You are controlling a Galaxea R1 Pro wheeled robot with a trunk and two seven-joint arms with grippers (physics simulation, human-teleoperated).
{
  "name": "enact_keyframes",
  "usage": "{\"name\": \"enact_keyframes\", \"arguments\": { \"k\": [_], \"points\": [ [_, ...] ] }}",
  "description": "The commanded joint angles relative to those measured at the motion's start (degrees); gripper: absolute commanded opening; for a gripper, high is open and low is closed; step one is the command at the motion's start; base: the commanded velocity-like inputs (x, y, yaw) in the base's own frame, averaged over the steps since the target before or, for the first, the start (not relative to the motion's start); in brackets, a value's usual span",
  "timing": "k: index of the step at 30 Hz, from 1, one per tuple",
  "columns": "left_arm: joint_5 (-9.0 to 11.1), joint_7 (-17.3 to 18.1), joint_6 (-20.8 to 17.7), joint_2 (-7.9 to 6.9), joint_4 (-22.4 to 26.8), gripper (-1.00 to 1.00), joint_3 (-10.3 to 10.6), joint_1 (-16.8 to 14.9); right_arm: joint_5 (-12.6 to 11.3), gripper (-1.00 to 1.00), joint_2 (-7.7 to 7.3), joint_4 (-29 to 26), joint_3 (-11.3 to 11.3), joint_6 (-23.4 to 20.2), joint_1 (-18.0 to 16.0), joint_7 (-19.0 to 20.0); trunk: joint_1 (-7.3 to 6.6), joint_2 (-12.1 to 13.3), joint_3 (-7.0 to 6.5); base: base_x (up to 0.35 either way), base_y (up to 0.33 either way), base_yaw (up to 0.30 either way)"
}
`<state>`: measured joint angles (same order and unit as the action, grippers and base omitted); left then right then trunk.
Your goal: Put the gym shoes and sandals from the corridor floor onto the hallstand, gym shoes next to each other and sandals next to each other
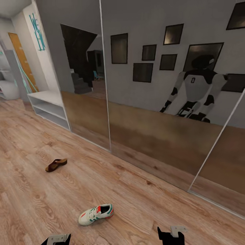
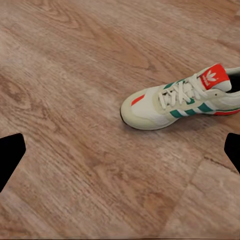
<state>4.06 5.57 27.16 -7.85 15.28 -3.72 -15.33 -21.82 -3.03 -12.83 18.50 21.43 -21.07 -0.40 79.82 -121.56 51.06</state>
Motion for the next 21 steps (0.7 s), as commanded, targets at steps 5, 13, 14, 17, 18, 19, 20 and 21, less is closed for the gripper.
{"name": "enact_keyframes", "arguments": {
  "k": [5,13,14,17,18,19,20,21],
  "points": [
    [0.43,0.58,0.15,0.03,-0.07,1.0,-0.32,-0.05,-0.59,1.0,0.01,0.0,0.49,0.2,-0.02,-0.04,-0.01,-0.02,0.27,0.0,0.0,0.267],
    [0.43,0.58,0.22,0.06,-0.05,1.0,-0.32,-0.05,-0.59,1.0,0.04,-0.01,0.49,0.18,-0.02,-0.04,-0.01,-0.02,0.7,0.0,0.0,0.252],
    [0.43,0.58,0.21,0.07,-0.05,1.0,-0.32,-0.05,-0.59,1.0,0.04,-0.01,0.49,0.18,-0.02,-0.04,-0.01,-0.02,0.75,0.0,0.0,0.243],
    [0.43,0.58,0.24,0.05,-0.02,1.0,-0.32,-0.05,-0.59,1.0,0.04,-0.01,0.49,0.17,-0.02,-0.04,-0.01,-0.02,0.92,0.0,0.0,0.24],
    [0.43,0.58,0.23,0.04,-0.01,1.0,-0.32,-0.05,-0.59,1.0,0.04,0.0,0.49,0.18,-0.02,-0.04,-0.01,-0.02,0.98,0.0,0.0,0.237],
    [0.43,0.58,0.23,0.04,-0.01,1.0,-0.32,-0.05,-0.59,1.0,0.04,0.0,0.49,0.18,-0.02,-0.04,-0.01,-0.02,1.03,0.0,0.0,0.236],
    [0.43,0.58,0.23,0.03,0.0,1.0,-0.32,-0.05,-0.59,1.0,0.04,0.0,0.49,0.18,-0.02,-0.04,-0.01,-0.02,1.09,0.0,0.0,0.234],
    [0.43,0.58,0.24,0.07,0.01,1.0,-0.32,-0.05,-0.59,1.0,0.04,-0.01,0.49,0.19,-0.02,-0.04,-0.01,-0.02,1.15,0.0,0.0,0.231]
  ]
}}
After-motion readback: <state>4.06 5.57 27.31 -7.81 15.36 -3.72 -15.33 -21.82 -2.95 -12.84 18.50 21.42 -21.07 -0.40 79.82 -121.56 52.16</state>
